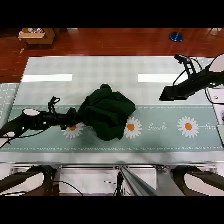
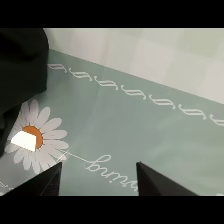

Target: Fold the shirts.

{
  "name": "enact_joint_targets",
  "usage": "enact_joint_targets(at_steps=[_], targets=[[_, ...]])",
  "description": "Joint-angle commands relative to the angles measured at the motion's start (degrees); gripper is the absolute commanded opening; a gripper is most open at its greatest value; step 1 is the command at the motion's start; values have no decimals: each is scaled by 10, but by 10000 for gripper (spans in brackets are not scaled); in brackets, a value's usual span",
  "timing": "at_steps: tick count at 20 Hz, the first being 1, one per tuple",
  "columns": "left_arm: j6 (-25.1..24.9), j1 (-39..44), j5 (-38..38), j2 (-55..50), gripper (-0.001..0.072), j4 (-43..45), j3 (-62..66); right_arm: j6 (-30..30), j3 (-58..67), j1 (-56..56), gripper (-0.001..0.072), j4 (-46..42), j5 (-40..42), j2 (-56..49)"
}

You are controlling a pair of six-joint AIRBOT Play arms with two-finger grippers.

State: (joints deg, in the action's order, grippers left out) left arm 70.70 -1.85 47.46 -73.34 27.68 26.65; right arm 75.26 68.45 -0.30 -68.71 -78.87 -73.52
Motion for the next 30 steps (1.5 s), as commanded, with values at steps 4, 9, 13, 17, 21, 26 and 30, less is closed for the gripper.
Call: enact_joint_targets(at_steps=[4,9,13,17,21,26,30], targets=[[-36,0,51,29,29,-3,25,-107,-79,0,536,238,44,-76],[-36,0,63,36,29,-3,49,-179,-106,5,536,354,75,-136],[-36,0,66,36,29,-3,62,-162,-106,46,536,364,108,-195],[-41,0,66,36,29,-3,70,-144,-106,113,173,384,139,-250],[-52,-13,92,56,28,-3,124,-151,-101,105,18,393,64,-221],[-57,-99,192,148,28,-3,317,-151,-95,-8,18,417,-33,-50],[-44,-166,255,222,27,-3,484,-148,-95,-106,18,513,-30,137]])
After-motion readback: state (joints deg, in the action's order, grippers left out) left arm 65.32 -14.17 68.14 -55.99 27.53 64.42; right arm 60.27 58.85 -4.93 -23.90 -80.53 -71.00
